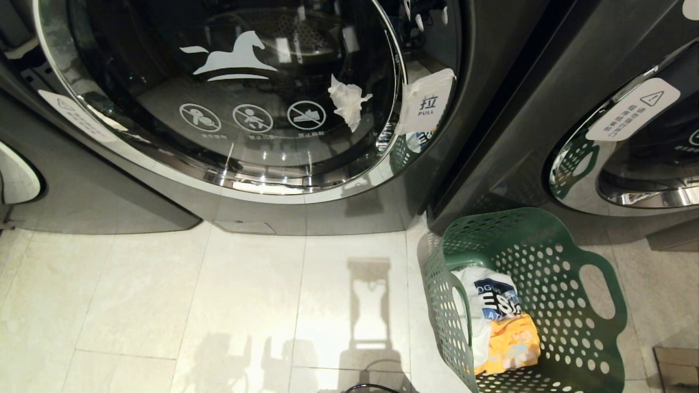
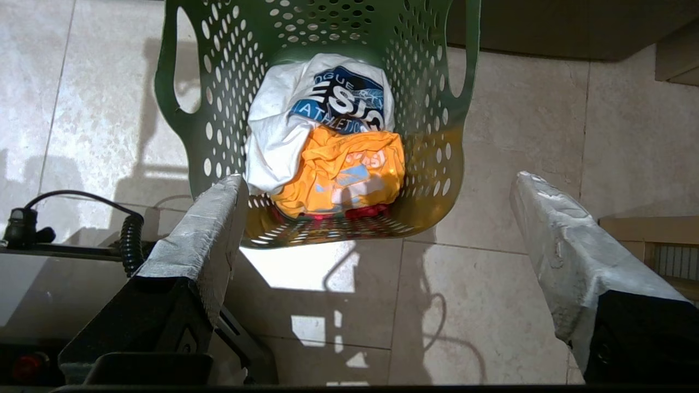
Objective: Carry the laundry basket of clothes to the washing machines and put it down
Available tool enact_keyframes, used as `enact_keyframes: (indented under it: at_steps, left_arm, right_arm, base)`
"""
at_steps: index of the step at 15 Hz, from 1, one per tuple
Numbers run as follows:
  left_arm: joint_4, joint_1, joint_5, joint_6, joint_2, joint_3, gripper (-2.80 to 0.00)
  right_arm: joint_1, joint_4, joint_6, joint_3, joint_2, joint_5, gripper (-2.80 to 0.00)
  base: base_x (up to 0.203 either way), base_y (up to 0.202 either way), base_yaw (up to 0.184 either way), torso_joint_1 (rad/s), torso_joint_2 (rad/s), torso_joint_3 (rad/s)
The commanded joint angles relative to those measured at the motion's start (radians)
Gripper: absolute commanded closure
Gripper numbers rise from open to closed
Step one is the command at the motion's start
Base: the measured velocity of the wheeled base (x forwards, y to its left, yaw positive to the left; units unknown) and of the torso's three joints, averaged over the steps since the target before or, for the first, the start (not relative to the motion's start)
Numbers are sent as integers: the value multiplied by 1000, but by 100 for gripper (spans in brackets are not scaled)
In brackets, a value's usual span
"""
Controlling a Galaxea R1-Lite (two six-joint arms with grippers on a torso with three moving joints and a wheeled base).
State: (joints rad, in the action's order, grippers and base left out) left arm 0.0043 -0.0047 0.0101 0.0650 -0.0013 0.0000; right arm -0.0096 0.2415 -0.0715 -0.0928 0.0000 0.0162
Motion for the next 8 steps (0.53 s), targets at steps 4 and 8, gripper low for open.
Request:
enact_keyframes:
  at_steps: [4, 8]
  left_arm:
    - [-1, 0, 1, 2, 0, 0, -280]
    - [0, 0, -2, -2, 0, 0, -280]
  right_arm:
    - [-1, 1, 47, -2, 2, -4, -280]
    - [0, 0, 48, -1, 2, -13, -280]
  base:
    - [0, 0, 0, 0, 0, 0]
    - [0, 0, 0, 0, 0, 0]
